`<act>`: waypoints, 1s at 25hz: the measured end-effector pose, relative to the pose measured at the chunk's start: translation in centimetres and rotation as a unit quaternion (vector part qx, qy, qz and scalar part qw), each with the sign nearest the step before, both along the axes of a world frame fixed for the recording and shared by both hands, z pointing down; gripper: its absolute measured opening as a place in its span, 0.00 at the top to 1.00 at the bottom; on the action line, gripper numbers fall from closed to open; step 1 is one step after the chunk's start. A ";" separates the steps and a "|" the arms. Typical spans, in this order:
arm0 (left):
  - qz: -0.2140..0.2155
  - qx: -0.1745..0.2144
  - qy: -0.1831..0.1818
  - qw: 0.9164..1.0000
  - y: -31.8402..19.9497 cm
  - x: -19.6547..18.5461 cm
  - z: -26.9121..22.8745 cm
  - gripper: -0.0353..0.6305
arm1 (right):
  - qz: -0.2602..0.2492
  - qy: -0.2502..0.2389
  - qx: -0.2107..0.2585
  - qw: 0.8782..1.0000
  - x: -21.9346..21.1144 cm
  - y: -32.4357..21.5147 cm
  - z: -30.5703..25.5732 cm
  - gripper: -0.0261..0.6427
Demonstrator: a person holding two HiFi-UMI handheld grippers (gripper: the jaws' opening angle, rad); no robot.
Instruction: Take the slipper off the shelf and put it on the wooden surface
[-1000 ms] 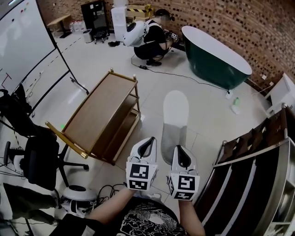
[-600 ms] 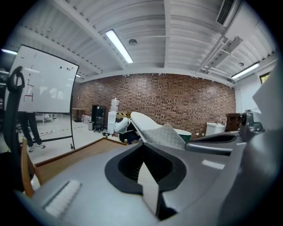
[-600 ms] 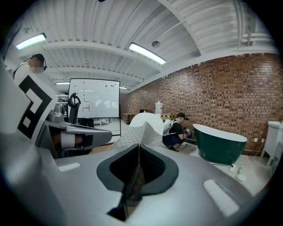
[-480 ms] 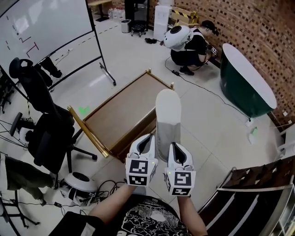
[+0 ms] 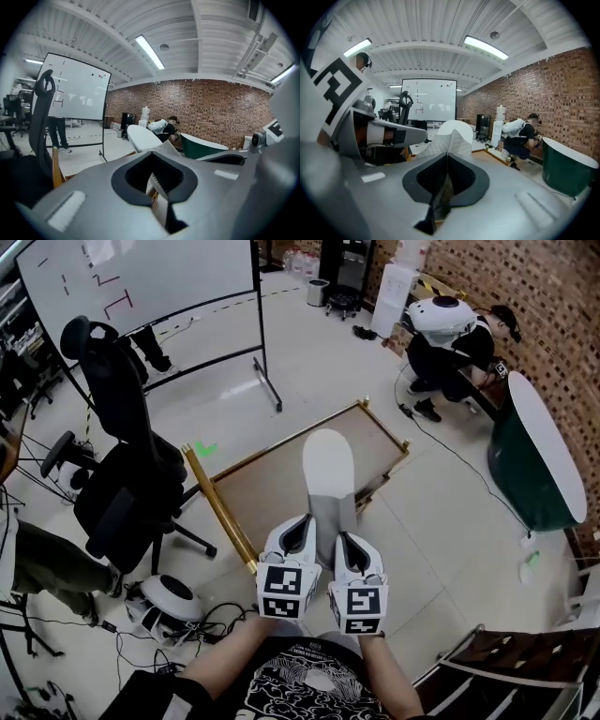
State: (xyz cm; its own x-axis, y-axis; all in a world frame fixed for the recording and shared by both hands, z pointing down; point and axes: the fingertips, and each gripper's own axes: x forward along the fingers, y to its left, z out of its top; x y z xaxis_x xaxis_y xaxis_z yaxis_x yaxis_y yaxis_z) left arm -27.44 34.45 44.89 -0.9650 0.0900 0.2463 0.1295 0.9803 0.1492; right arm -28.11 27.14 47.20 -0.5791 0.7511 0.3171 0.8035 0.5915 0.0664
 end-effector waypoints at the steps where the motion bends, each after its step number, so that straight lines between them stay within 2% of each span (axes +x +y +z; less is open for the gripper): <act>1: -0.009 0.000 0.001 1.000 1.0 0.2 0.1 0.94 | -0.009 0.002 0.002 1.000 0.0 1.0 0.4 0.95; 12: -0.095 0.011 0.018 0.995 7.8 1.4 2.1 0.94 | -0.108 0.012 0.035 0.993 -1.0 9.2 5.5 0.95; 16: -0.136 0.011 0.027 0.990 9.8 1.2 2.6 0.94 | -0.156 0.017 0.058 0.986 -1.6 11.5 7.9 0.95; 25: -0.194 0.019 0.050 0.980 13.4 0.0 4.0 0.94 | -0.226 0.055 0.104 0.967 -3.0 15.6 13.4 0.95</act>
State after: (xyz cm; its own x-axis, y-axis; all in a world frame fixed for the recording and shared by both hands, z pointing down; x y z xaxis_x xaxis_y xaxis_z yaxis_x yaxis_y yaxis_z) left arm -27.41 47.89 48.86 -0.8308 0.4346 0.3476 0.5075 0.8480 0.1528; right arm -31.11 42.72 60.63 -0.1611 0.8327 0.5297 0.9858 0.1616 0.0458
